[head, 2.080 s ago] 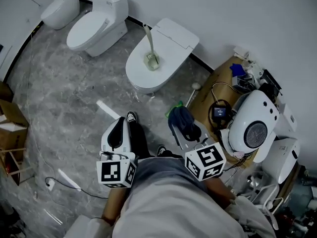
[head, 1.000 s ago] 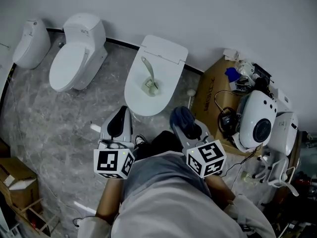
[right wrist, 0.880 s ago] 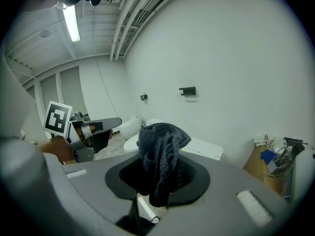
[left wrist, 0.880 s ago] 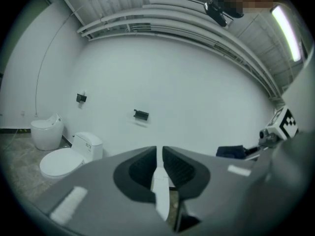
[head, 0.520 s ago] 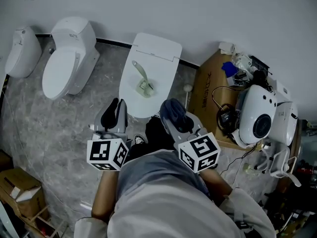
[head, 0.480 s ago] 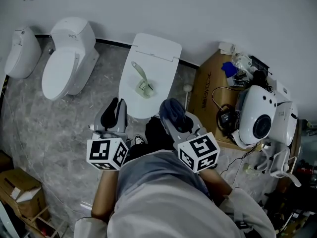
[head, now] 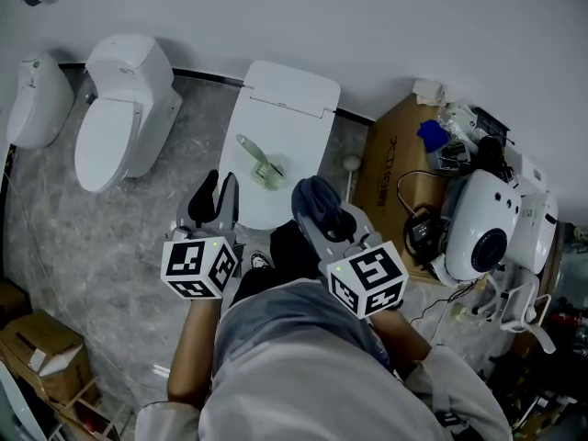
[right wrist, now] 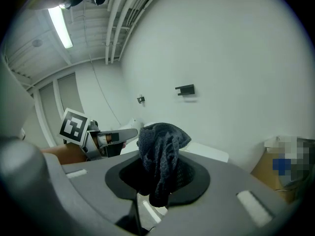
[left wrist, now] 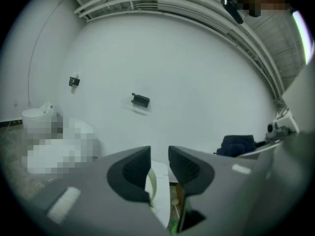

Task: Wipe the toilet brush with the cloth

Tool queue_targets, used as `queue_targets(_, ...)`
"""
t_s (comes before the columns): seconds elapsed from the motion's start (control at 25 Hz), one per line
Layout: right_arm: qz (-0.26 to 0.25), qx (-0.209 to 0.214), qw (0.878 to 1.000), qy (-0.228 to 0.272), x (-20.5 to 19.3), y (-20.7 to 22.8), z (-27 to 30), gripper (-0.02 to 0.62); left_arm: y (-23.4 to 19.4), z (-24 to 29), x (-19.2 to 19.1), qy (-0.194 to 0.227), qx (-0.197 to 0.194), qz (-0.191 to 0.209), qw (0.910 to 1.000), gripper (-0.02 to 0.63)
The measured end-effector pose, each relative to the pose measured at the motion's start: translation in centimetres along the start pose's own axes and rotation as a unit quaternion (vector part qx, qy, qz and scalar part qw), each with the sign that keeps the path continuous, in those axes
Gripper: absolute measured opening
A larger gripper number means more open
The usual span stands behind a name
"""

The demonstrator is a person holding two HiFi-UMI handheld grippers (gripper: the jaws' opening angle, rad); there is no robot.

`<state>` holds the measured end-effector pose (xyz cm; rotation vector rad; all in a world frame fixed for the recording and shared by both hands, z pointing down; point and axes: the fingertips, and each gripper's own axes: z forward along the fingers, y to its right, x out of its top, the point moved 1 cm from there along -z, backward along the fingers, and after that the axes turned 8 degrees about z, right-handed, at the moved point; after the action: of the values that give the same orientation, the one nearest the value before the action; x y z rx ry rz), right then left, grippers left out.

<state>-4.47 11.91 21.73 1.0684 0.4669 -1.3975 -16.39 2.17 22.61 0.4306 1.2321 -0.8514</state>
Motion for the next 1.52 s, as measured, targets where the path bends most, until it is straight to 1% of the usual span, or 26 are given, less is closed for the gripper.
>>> queue_targets(0.12,0.005,0.006,1.000,-0.007,0.6,1.4,1.9,0.087,-0.7,2.6,-0.6,-0.012,-0.001,-0.018,0.9998,0.000)
queue_targets(0.32,0.012,0.020,0.999,-0.028,1.1,3.9,4.5,0.089,-1.5,6.7,-2.3,-0.034,0.011,-0.049,0.9982,0.000)
queue_targets(0.52,0.022,0.031,0.998,-0.050,1.4,6.9,7.1,0.089,-2.8,10.2,-4.1,-0.061,0.032,-0.064,0.9956,0.000)
queue_targets(0.68,0.035,0.037,0.996,-0.067,1.3,9.3,9.3,0.089,-3.8,12.5,-4.9,-0.072,0.051,-0.081,0.9928,0.000)
queue_targets(0.88,0.043,0.058,0.993,-0.091,0.5,11.4,11.9,0.089,-4.1,14.8,-6.0,-0.088,0.073,-0.084,0.9899,0.000)
queue_targets(1.12,0.050,0.088,0.988,-0.114,0.0,13.5,14.9,0.091,-3.6,16.3,-7.4,-0.106,0.081,-0.079,0.9878,0.000)
queue_targets(1.28,0.051,0.106,0.985,-0.129,-0.7,14.1,16.7,0.091,-3.9,16.6,-8.1,-0.105,0.095,-0.081,0.9866,0.000)
queue_targets(1.52,0.077,0.132,0.977,-0.147,-2.3,14.5,19.4,0.092,-4.6,16.6,-8.1,-0.082,0.106,-0.092,0.9866,0.000)
